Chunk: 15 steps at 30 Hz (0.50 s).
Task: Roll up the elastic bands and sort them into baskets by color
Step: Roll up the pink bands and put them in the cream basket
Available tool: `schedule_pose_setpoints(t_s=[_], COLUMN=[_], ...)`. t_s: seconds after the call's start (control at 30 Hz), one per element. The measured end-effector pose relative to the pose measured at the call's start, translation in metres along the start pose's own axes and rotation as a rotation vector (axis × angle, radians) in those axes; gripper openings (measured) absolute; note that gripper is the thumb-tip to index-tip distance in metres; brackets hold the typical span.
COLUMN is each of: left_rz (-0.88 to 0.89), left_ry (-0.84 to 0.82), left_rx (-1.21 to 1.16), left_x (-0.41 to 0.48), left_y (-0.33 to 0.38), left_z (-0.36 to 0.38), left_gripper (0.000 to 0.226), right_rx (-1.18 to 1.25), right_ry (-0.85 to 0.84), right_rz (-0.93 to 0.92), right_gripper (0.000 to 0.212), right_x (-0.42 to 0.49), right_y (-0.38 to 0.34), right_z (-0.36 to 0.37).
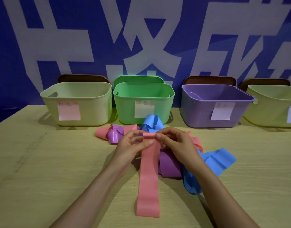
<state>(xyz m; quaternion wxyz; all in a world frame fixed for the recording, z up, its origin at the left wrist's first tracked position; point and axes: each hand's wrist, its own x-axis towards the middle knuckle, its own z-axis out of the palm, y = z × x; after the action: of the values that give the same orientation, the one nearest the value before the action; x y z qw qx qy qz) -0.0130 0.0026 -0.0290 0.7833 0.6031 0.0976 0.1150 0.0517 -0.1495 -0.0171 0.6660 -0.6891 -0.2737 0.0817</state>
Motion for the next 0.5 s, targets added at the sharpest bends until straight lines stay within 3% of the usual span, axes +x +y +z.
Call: schedule_pose_setpoints(t_s=[0.5], left_rz=[-0.015], left_ry=[-0.057], left_rx=[-0.141], left_x=[-0.001], left_y=[0.0063], left_z=[-0.0019], left_gripper=[0.03], right_rx=[-0.064], right_ry=[0.042], right_rz=[-0.081], right_gripper=[0.022], right_x=[-0.0001], right_y=[-0.0006], right_z=[0.0004])
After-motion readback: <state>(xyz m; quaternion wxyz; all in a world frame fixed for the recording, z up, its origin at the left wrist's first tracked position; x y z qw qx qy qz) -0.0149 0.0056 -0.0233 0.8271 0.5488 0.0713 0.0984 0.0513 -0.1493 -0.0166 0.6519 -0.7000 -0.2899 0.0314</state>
